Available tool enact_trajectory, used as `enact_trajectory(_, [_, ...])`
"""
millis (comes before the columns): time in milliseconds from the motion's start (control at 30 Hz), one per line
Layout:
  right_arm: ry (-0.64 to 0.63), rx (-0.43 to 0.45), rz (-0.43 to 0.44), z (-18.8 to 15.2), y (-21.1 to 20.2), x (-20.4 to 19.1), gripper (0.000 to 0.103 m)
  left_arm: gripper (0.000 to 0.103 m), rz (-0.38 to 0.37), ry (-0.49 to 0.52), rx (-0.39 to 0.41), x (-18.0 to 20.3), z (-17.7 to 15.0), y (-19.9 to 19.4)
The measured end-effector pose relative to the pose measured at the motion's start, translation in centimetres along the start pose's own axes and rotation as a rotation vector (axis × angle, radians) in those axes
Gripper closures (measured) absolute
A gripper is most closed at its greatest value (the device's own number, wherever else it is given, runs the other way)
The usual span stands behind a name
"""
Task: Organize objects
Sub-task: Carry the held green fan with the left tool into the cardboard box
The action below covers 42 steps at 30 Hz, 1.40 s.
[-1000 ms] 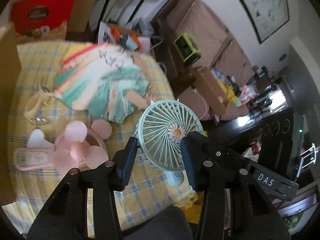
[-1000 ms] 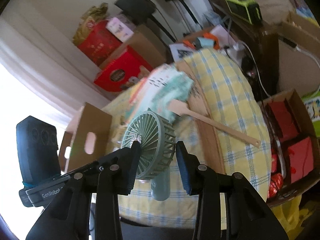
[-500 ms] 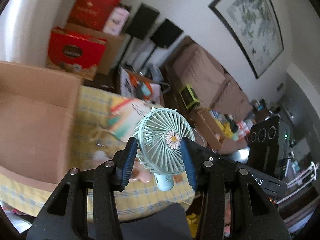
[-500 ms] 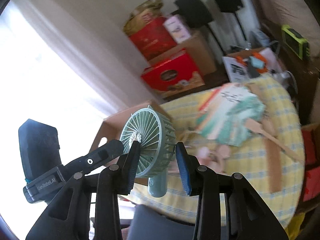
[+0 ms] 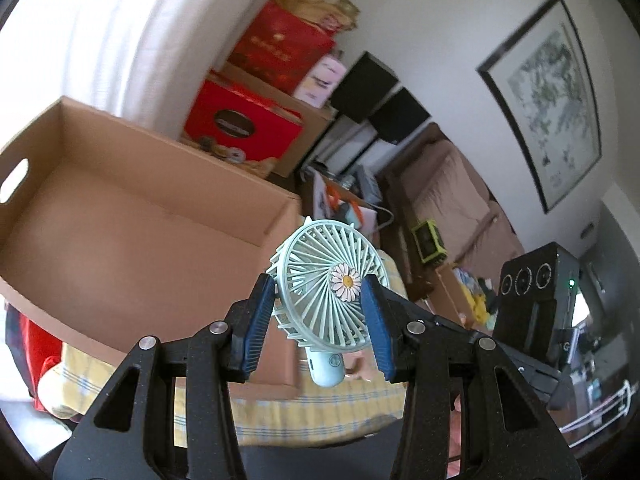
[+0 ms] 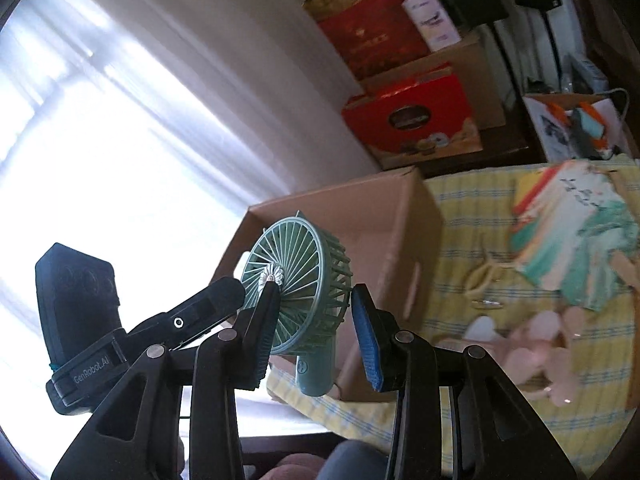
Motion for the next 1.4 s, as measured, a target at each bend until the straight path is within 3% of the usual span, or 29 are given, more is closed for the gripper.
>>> enact_trajectory(133, [-0.002, -0.035, -0.002, 0.0, 3.0, -0.8, 0.065, 0.062, 0.013, -0.032, -0.005, -2.8, 0.7, 0.5])
enact_trajectory(333, [-0.015, -0.088, -0.065, -0.5, 6.3, -0.4, 0.065, 0.062, 0.013, -0.067, -0.074, -5.9, 0.5, 3.1])
enact_trajectory(633, [-0.085, -0.128, -0.198, -1.6, 7.8, 0.1, 0.065, 0.061, 0.013, -0.086, -0.171, -7.4, -1.3, 6.3])
enact_trajectory(1067, [-0.289, -0.206, -0.398, -1.8, 10.0, -3.0, 0.06, 0.061, 0.0, -0.118, -0.223, -8.4, 0.3, 6.6])
enact_trajectory(1400, [-0.36, -0.353, -0.451, -1.4, 14.0, -4.0, 0.06, 0.061, 0.029, -0.12, -0.414, -11.3, 1.5, 7.9])
Point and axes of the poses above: each gripper's, at about its wrist camera, not at the fingertips, and y roughly the way its jaws point, x to its right, z to its top, the point moved 3 cm from there along y, roughly the way its jaws point, and after that the axes turned 4 degrees about -x, right-handed, at the moved point
